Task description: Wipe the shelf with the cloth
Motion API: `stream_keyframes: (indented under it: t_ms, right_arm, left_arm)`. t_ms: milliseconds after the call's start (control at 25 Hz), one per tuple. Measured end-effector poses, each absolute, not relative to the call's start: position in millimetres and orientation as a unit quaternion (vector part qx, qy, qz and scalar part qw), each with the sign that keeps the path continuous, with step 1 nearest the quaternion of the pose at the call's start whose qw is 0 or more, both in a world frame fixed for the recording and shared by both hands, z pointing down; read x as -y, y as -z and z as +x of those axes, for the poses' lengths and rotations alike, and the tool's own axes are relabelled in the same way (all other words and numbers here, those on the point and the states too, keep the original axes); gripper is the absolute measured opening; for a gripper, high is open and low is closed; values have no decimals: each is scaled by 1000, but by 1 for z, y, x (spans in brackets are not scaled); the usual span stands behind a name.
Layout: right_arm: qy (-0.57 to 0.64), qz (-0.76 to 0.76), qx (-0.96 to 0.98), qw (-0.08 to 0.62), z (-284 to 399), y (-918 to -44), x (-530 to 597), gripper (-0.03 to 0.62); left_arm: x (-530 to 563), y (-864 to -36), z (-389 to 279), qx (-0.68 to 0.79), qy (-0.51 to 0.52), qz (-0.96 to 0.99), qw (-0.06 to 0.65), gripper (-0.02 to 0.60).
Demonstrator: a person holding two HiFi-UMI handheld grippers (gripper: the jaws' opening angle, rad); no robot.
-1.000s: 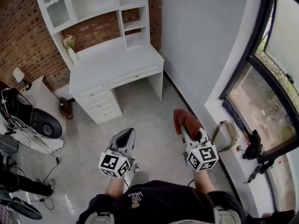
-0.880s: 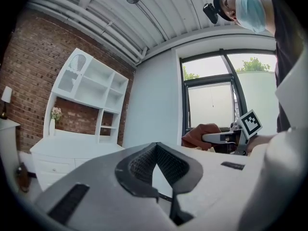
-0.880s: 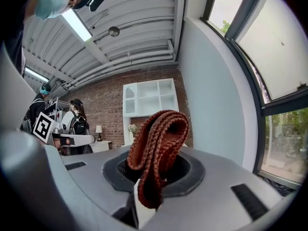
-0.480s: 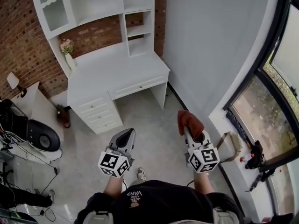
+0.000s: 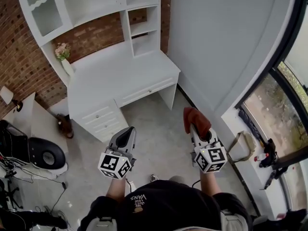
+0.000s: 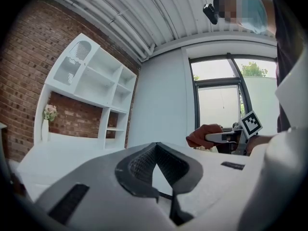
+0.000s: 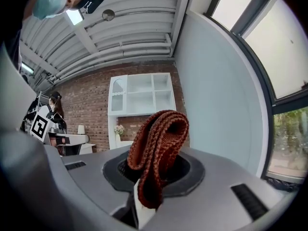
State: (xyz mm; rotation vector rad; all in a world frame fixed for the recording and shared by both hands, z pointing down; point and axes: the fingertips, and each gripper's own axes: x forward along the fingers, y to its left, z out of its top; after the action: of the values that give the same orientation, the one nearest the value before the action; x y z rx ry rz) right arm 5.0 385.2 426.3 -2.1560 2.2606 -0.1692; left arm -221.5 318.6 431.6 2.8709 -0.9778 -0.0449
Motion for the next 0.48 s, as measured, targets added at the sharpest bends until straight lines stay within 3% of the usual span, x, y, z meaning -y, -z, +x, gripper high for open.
stream_keyframes:
  t_ms: [480]
  right_arm:
    - [68,-679,-731,-12,17,-445,-304,89]
  left_arm:
    - [-246,-462,-210,330,3,940,84,6]
